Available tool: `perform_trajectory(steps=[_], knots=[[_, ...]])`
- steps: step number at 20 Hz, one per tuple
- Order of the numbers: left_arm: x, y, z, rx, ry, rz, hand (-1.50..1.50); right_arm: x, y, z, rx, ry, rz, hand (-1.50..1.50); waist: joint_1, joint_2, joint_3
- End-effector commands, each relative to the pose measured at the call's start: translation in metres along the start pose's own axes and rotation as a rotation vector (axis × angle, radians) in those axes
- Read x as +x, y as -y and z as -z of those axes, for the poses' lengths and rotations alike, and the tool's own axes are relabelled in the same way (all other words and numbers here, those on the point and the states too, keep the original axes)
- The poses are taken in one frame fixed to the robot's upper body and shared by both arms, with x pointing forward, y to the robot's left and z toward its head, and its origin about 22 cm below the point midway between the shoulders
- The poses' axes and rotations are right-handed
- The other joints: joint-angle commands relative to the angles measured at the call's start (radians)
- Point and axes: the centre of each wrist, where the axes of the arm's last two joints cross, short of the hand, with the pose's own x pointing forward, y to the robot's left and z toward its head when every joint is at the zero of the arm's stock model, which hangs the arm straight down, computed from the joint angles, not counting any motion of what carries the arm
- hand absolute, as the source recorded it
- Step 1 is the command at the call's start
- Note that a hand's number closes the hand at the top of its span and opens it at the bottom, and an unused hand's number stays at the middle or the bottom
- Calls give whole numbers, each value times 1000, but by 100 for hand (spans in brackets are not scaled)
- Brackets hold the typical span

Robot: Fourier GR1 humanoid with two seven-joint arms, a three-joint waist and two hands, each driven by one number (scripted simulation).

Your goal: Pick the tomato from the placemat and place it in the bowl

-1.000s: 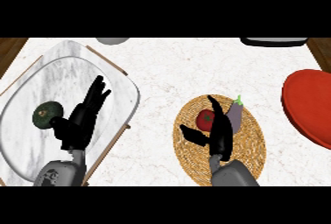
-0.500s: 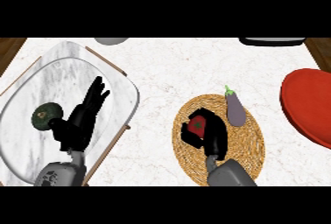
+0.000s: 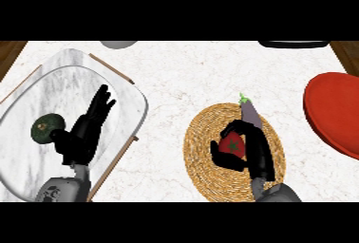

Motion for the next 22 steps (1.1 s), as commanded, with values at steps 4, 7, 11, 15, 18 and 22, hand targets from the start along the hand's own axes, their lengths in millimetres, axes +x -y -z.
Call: perform_trajectory(steps=[4,7,11,15,18,22], knots=[[1,0,-4,6,3,-3,0,23,49,-27,-105,284,65,150,-7,-2,1],[3,8,4,-14,11,-14,0,52,64,-23,-194,358,-15,150,-5,-1,0],[16,7,5,5,10,-7,0,78,81,-37,-298,364,-106,150,0,-1,0],[3,10,-1,0,3,-4,0,124,110,-47,-381,312,-148,150,3,-1,-1],[13,7,8,5,15,13,0,146,121,-31,-397,263,-183,150,9,2,0],[0,12,13,-26,15,8,0,189,145,-29,-449,241,-168,150,9,3,0]])
